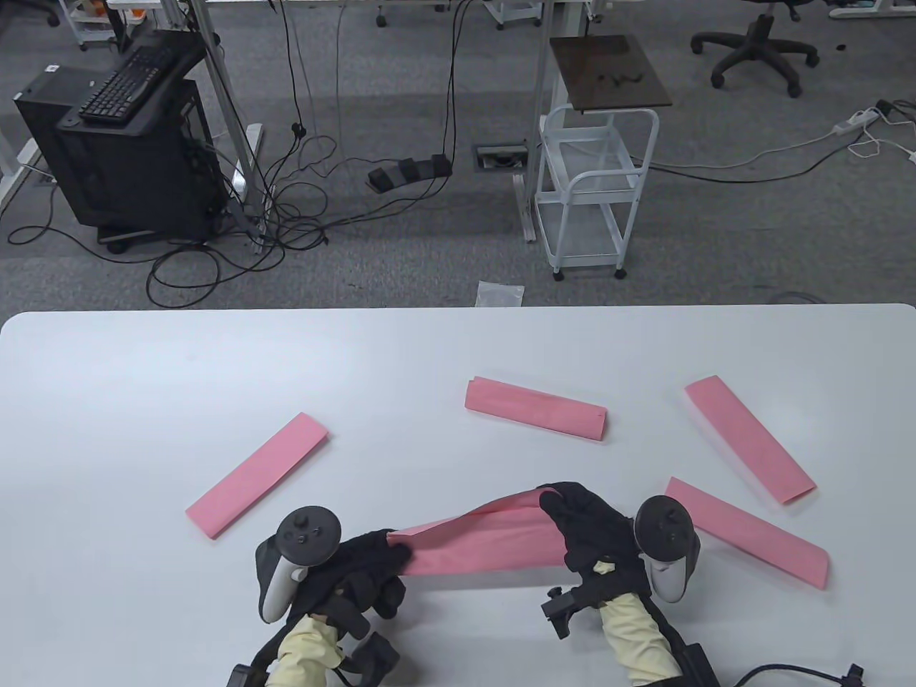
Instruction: Unfold complexly folded papers and stack
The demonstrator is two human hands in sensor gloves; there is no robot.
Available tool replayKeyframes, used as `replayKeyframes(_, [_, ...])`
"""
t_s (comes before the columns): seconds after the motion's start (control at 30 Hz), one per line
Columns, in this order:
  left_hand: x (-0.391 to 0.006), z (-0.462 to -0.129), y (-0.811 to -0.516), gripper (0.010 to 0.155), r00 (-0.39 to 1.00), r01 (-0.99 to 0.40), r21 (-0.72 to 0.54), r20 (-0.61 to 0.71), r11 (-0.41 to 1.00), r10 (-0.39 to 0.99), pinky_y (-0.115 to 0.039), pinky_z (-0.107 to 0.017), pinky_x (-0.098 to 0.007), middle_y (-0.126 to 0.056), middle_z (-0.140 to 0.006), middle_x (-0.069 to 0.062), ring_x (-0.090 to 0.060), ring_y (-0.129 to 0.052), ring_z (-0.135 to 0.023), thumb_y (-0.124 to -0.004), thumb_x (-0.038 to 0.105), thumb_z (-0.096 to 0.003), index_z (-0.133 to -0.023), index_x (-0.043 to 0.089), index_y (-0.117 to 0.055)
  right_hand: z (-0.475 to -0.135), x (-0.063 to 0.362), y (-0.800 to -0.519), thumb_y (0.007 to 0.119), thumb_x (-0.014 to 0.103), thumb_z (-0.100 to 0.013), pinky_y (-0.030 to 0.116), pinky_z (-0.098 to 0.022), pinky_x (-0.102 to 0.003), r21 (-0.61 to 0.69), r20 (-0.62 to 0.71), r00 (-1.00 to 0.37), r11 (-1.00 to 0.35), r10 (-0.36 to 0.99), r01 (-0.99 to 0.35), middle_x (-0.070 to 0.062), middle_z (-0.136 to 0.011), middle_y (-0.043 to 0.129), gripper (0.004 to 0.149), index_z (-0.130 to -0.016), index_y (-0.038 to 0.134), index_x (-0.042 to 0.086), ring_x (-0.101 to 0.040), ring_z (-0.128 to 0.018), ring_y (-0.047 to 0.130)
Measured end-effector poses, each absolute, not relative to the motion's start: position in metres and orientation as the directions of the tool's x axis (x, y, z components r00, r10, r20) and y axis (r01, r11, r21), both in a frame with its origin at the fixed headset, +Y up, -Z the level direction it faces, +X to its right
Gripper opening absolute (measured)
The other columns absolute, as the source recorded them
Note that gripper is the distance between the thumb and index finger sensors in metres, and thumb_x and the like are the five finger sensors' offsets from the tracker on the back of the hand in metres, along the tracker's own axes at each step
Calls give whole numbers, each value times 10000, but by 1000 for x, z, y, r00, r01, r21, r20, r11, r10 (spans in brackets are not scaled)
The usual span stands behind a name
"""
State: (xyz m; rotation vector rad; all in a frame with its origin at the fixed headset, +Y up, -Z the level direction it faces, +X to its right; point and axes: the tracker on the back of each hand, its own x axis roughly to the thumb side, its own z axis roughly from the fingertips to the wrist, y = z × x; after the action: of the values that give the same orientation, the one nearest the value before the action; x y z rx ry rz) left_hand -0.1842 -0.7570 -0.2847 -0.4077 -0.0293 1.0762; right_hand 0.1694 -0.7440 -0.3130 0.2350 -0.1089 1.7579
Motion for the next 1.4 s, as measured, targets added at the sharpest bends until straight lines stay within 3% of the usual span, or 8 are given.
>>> replayKeyframes(0.07, [-184,-282,-760,440,412,-867,-390,-206,312,888,-750,-647,-421,-963,-811,-174,-222,-1086,-587,-706,329,-563,-953,131,-759,-313,167,-743,737,340,-493,440,-715,-615,63,233,-170,-189,958,-980,-97,-563,918,392,-739,851,57,-379,-656,832])
replayKeyframes(0.33, [-186,-275,-770,693,39,-956,-287,-327,-60,944,-563,-778,-483,-701,-1029,-267,-289,-910,-863,-607,586,-579,-1049,78,-593,-310,158,-740,728,349,-492,405,-728,-618,134,302,-137,-184,943,-974,-89,-596,908,386,-747,845,84,-372,-712,807])
replayKeyframes(0.5, [-186,-275,-769,432,83,-974,-228,-323,7,943,-595,-781,-431,-802,-981,-126,-176,-964,-799,-684,256,-566,-992,197,-653,-311,156,-741,724,351,-496,418,-724,-615,122,294,-137,-179,946,-976,-83,-596,905,385,-751,838,85,-367,-698,812])
replayKeyframes(0.67, [-180,-274,-755,724,203,-954,-252,-152,161,967,-532,-770,-542,-737,-949,-33,-174,-884,-770,-656,211,-553,-1100,334,-199,-321,166,-741,730,347,-501,447,-710,-621,27,220,-102,-111,970,-993,-82,-571,922,387,-746,843,69,-363,-663,844])
replayKeyframes(0.83, [-170,-266,-735,826,328,-892,-286,119,348,937,-516,-773,-574,-712,-948,2,-178,-876,-779,-654,218,-549,-1046,412,-23,-344,182,-740,757,333,-492,519,-681,-603,24,20,-94,-95,995,-995,-68,-491,957,392,-705,869,23,-333,-558,913])
replayKeyframes(0.97, [-171,-264,-740,806,383,-863,-259,222,433,897,-533,-773,-575,-731,-954,22,-178,-898,-794,-675,218,-547,-1037,485,-94,-362,182,-737,764,328,-495,534,-678,-593,137,-110,-122,-106,986,-985,-71,-482,965,394,-699,877,11,-329,-540,924])
replayKeyframes(1.13, [-179,-269,-742,621,501,-815,-167,277,555,820,-566,-761,-572,-803,-934,129,-176,-950,-821,-745,250,-522,-1060,387,-467,-377,175,-730,767,327,-492,550,-670,-587,156,-137,-232,-210,963,-965,-65,-462,967,392,-686,884,7,-320,-512,934])
replayKeyframes(1.4, [-183,-268,-742,349,426,-857,-196,250,476,869,-548,-760,-586,-822,-936,46,-183,-932,-828,-747,234,-526,-839,384,-790,-393,166,-726,761,321,-496,529,-678,-593,214,-169,-236,-198,957,-957,-74,-477,961,392,-698,876,5,-334,-534,922])
